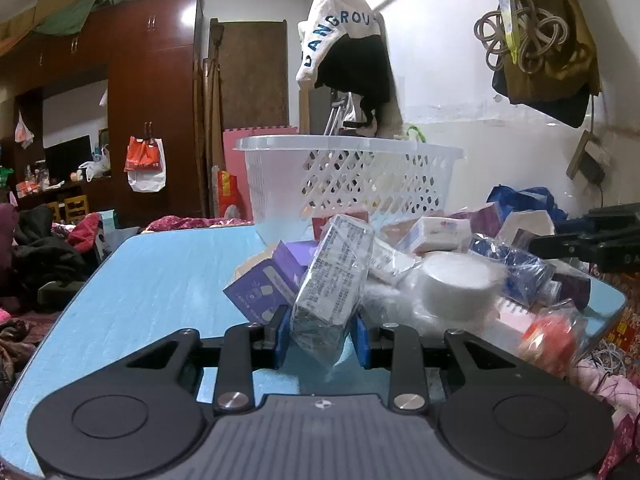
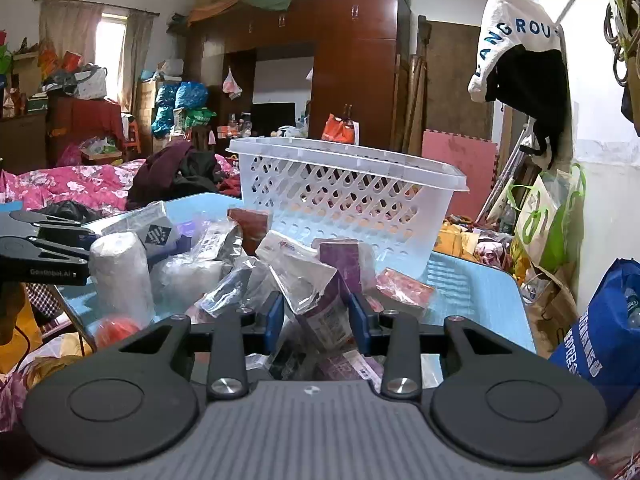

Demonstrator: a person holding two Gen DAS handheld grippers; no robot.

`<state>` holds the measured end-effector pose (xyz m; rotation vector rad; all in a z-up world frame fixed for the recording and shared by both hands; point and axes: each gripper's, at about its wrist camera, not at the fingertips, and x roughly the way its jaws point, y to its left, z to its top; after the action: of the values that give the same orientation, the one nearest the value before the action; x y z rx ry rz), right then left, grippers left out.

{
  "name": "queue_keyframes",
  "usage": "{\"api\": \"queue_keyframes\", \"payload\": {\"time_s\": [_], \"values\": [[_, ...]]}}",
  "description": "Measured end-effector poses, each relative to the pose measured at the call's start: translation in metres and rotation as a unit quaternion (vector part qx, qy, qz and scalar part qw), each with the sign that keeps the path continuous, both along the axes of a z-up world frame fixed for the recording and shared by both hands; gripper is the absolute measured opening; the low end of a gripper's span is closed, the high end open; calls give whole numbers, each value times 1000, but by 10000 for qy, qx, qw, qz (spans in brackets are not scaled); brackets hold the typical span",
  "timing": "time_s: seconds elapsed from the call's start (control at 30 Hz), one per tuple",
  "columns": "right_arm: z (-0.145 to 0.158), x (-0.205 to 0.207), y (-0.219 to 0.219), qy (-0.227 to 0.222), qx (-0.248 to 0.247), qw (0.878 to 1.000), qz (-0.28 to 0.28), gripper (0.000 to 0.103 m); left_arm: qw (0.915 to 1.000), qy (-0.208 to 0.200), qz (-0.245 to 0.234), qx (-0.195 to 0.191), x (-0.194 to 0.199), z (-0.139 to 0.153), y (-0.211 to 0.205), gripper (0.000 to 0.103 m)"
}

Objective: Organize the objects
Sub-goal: 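Carry both held items over the white basket and open both grippers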

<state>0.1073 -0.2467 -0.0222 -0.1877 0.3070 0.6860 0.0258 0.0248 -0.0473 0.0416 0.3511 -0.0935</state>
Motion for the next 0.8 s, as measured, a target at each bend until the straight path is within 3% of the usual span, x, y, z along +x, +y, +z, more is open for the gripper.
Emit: {"api": "queue_keyframes", "payload": {"time_s": [0.23, 0.47, 0.67, 0.8], "values": [[11, 4, -11, -35, 283, 9995, -159, 38, 9994, -235, 104, -230, 1, 14, 8, 36], [47, 14, -9, -301, 539, 9979, -183, 36, 9975, -580, 180, -358, 14, 42, 12, 36], [91, 33, 17, -608, 480, 9969, -95, 36, 9957, -736, 67, -560, 43, 74, 11, 36], [111, 62, 51, -738, 171, 9969, -192, 36, 9953, -739, 58, -619, 86, 106, 7, 35]]}}
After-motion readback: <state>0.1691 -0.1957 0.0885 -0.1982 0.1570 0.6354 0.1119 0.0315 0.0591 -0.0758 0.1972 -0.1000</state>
